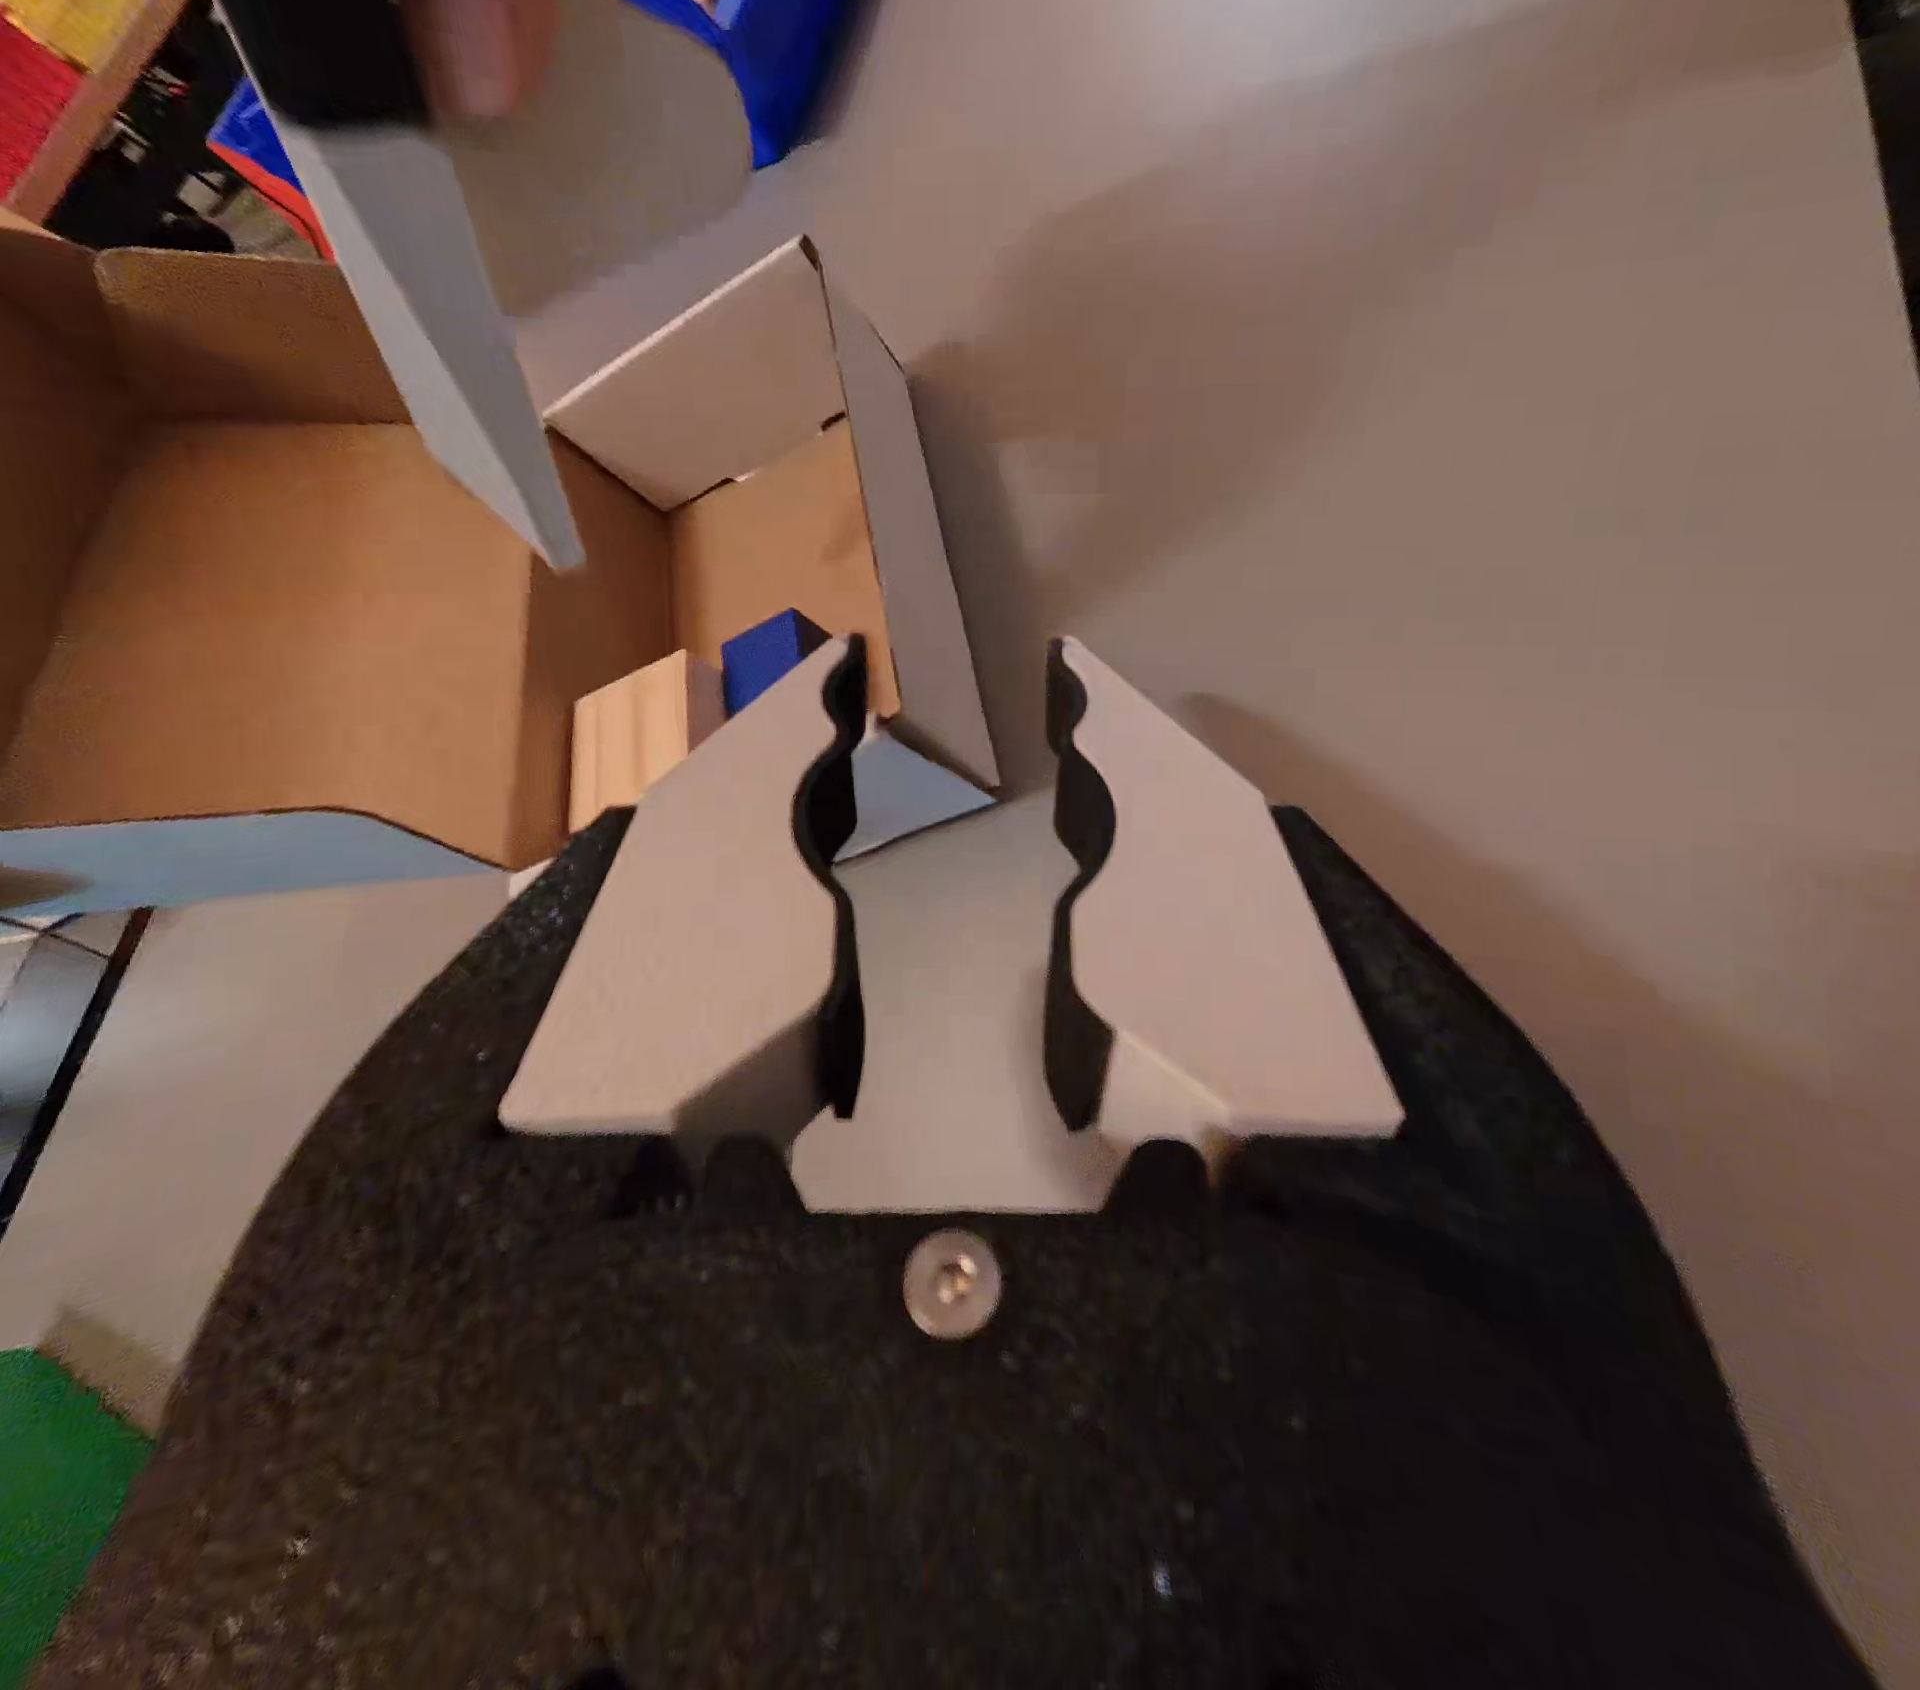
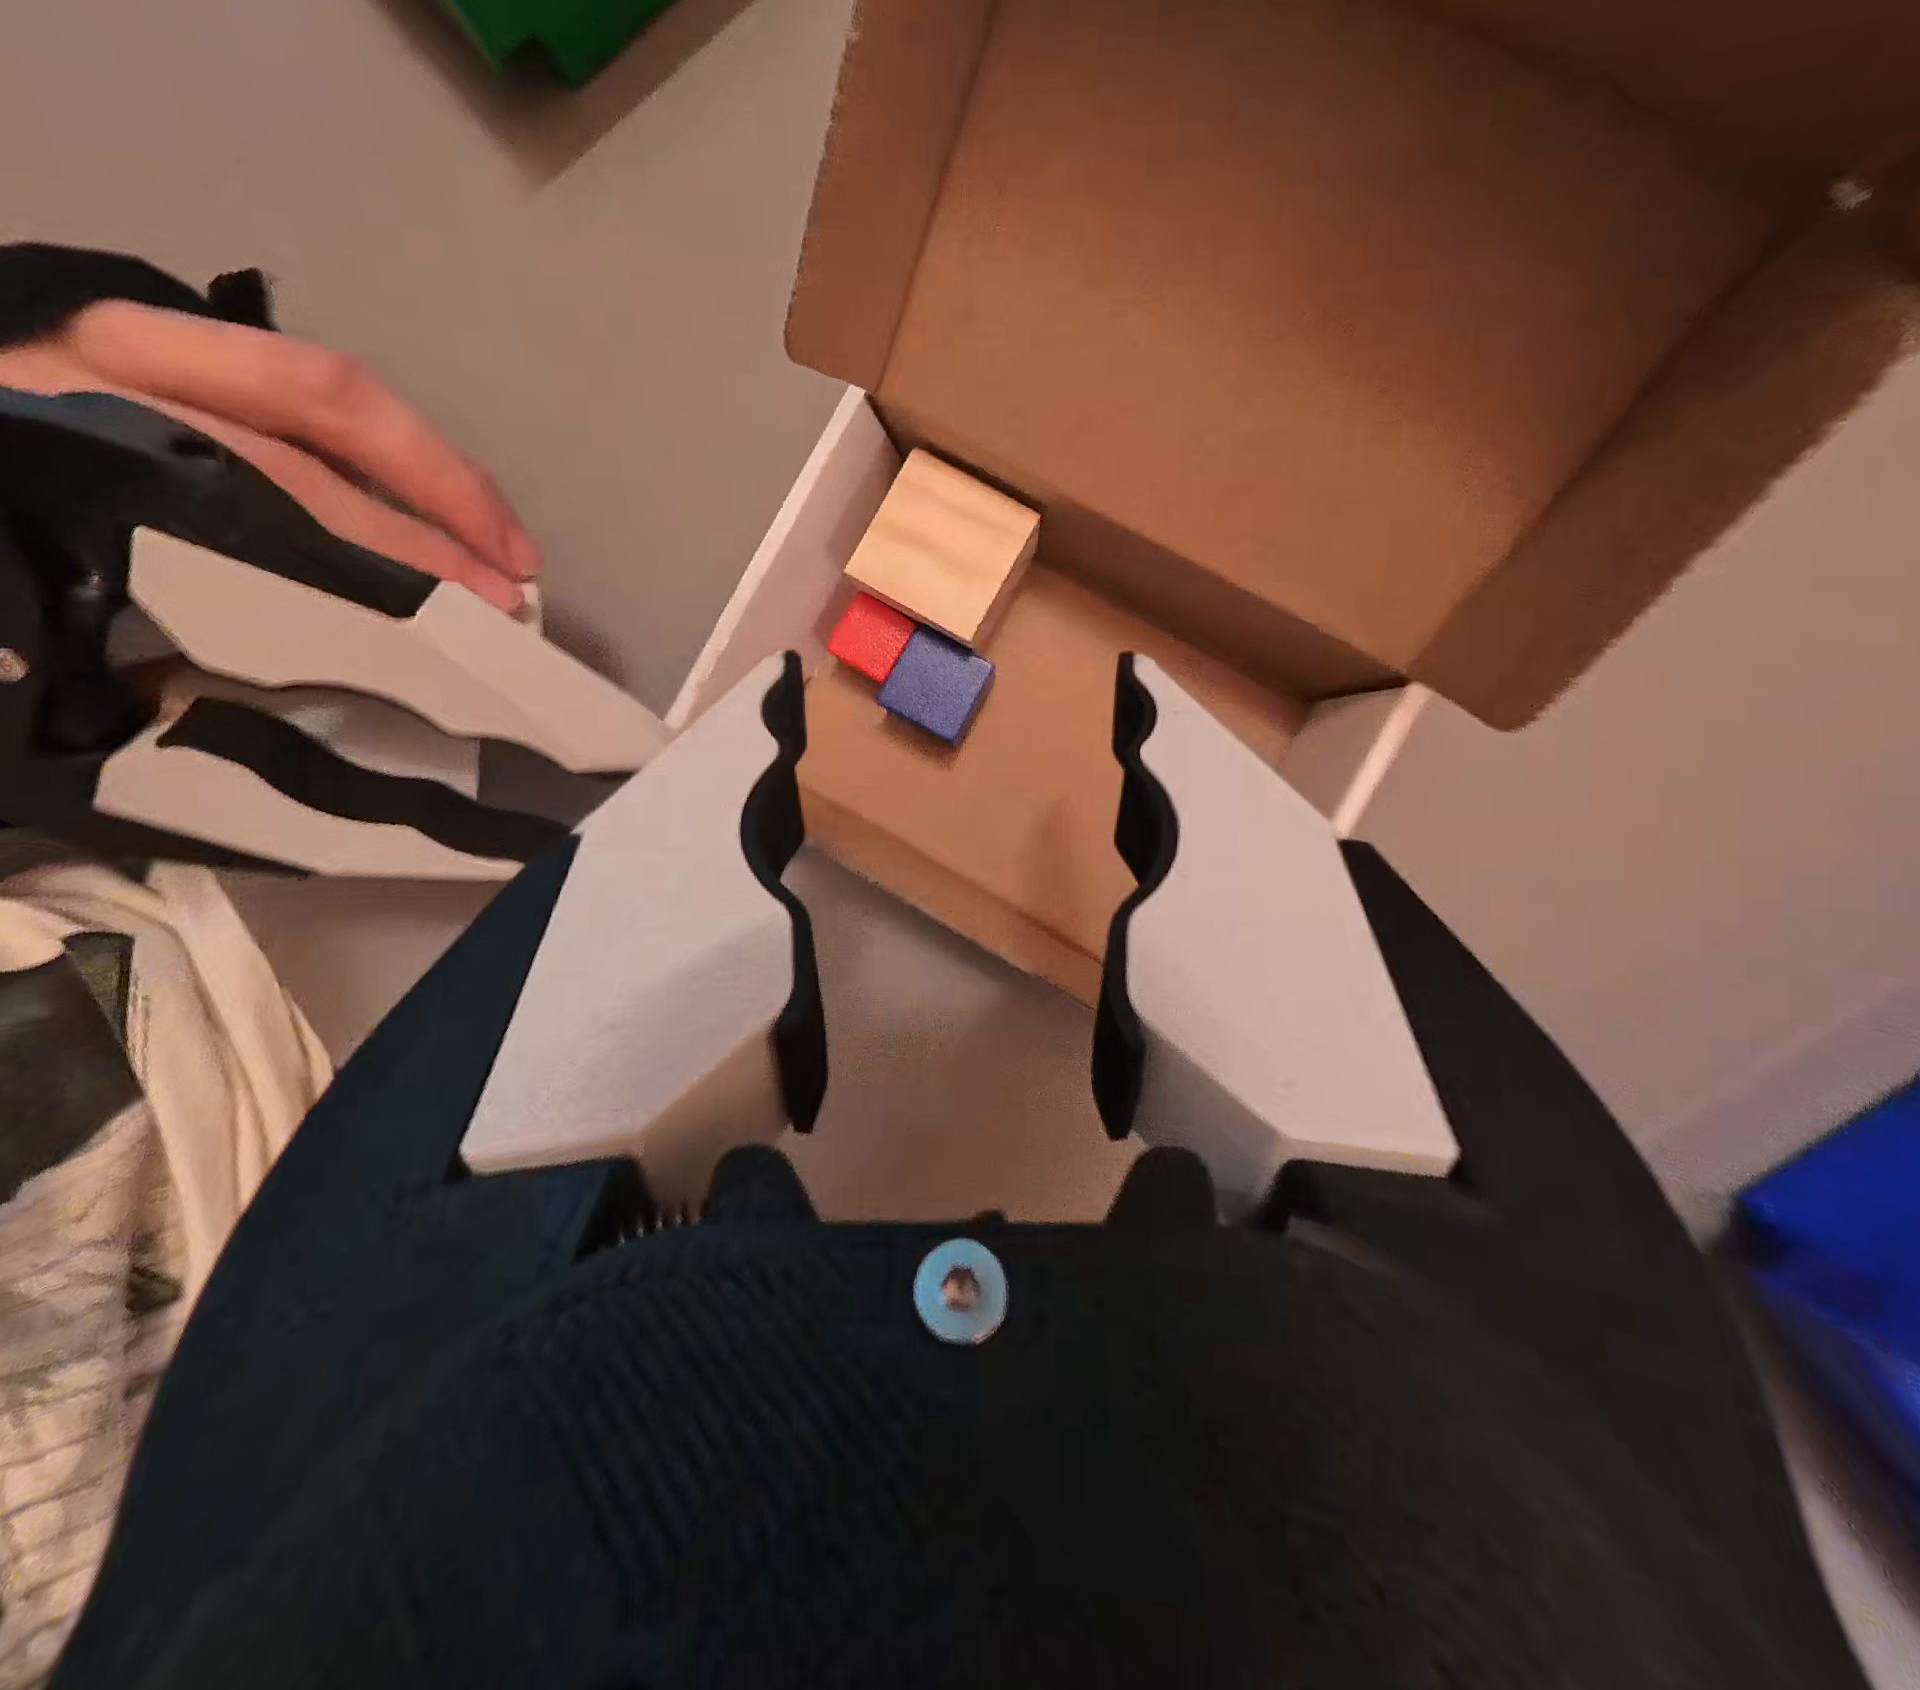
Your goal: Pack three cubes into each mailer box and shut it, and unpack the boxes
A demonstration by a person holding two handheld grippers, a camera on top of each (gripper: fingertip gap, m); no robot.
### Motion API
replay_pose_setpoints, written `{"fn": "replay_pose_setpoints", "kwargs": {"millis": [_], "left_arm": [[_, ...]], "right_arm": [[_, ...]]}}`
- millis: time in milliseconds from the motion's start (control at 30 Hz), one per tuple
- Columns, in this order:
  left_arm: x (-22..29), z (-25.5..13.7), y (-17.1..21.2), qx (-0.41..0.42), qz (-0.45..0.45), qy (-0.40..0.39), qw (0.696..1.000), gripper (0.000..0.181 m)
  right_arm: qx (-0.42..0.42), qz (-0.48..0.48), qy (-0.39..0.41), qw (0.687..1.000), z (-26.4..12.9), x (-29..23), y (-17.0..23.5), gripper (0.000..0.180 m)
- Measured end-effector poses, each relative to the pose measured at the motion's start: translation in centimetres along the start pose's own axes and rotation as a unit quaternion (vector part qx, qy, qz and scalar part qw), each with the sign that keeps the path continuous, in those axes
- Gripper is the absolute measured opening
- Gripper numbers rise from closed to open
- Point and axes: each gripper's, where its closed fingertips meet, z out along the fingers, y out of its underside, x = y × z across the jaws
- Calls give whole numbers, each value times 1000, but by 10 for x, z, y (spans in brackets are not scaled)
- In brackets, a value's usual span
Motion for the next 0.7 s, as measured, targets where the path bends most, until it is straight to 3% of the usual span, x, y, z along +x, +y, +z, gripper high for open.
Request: {"fn": "replay_pose_setpoints", "kwargs": {"millis": [133, 167, 300, 467, 600, 700], "left_arm": [[-2, 14, -1, -10, 22, -35, 999, 13], [-3, 17, -1, -14, 29, -43, 999, 0], [5, 32, 15, -61, 64, -39, 995, 0], [8, 42, 25, -80, 87, -45, 992, 0], [5, 38, 16, -57, 68, -46, 995, 0], [1, 24, -3, -18, 80, -55, 995, 0]], "right_arm": [[-30, 52, 10, 998, 29, 6, 2, 63], [-33, 67, 1, 997, 36, 4, 1, 65], [-64, 108, -3, 992, 62, 3, 3, 65], [-121, 81, 29, 989, 79, 9, 13, 74], [-124, 81, 10, 989, 84, 1, 6, 53], [-125, 86, 1, 988, 84, 1, 6, 53]]}}
